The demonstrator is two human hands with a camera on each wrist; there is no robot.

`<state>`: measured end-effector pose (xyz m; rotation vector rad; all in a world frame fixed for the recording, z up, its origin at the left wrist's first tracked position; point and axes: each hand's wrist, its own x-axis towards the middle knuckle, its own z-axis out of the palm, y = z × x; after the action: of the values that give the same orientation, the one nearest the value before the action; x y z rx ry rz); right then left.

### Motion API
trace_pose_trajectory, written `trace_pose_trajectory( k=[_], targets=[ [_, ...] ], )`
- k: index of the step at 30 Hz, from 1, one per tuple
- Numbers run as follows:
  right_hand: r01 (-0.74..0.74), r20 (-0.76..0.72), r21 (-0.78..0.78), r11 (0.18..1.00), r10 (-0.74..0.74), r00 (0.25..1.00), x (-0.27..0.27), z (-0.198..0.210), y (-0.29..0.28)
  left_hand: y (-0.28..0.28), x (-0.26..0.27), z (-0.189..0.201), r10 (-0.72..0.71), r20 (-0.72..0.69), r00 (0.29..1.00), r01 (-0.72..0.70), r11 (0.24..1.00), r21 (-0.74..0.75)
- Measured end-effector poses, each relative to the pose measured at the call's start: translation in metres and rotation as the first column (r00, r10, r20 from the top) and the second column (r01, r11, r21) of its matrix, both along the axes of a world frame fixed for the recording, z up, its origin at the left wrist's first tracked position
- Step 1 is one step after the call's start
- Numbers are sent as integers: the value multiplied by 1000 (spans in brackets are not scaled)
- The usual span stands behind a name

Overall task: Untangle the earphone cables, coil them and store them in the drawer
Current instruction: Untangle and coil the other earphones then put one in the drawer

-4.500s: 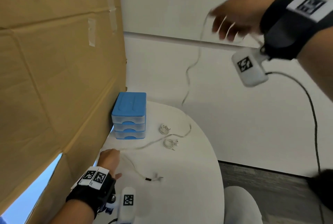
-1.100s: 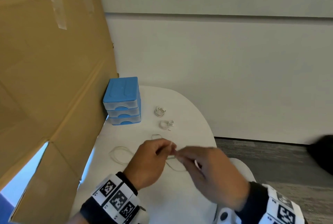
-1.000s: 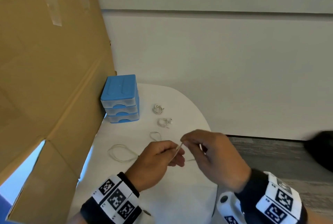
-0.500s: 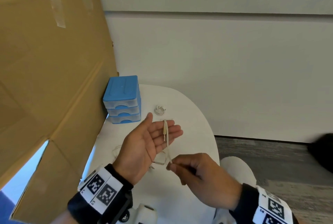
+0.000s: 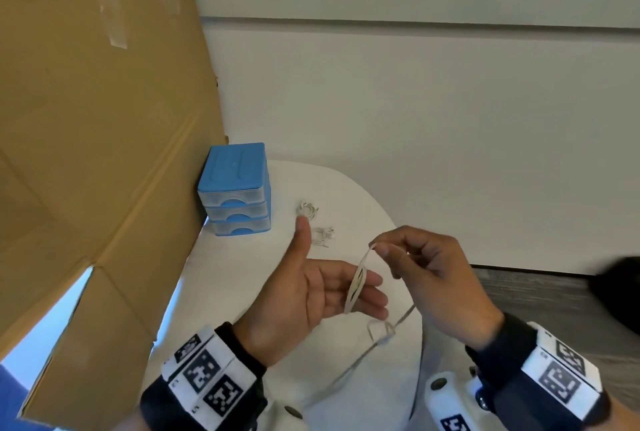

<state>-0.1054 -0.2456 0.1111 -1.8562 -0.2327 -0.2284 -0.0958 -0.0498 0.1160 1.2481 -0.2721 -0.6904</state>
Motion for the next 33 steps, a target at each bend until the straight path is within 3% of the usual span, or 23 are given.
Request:
trace_pose_trajectory(
  k=[4, 9, 13, 15, 18, 20, 23, 26, 30, 33],
  targets=[
    [-163, -173, 19, 986, 164, 971, -5, -15, 11, 3, -1, 17, 57, -101, 993, -80, 968, -237],
    [-407, -309, -87, 909, 364, 879, -24, -26, 32, 11, 10, 16, 263, -188, 946, -310, 905, -290],
    [-464, -320, -77, 882, 419, 849, -29, -9, 29, 10, 14, 6, 346, -93, 934, -357, 919, -168],
    [-455, -300, -79, 887, 414, 859, -28, 0, 25, 4, 13, 2, 339, 12, 941, -339, 940, -26],
    [-359, -178, -99, 928, 338, 924, -21, 10, 16, -3, 3, -1, 204, 322, 924, -298, 914, 276],
    [-273, -67, -95, 957, 268, 961, -15, 14, 8, -7, -4, 0, 95, 432, 897, -273, 887, 372],
    [-138, 11, -21, 990, 138, 990, -6, 8, 1, -11, -6, 7, 49, 281, 958, -146, 931, 334],
    [-101, 11, 54, 993, 101, 995, -2, -3, 3, -7, -1, 15, 49, 50, 998, -56, 989, 140],
    [-176, -98, 158, 972, 192, 976, 1, -18, 10, -2, -2, 22, 113, -110, 987, -126, 985, -121],
    [-241, -173, 142, 960, 264, 949, -1, -30, 13, 2, 0, 27, 220, -144, 965, -241, 958, -156]
  ],
)
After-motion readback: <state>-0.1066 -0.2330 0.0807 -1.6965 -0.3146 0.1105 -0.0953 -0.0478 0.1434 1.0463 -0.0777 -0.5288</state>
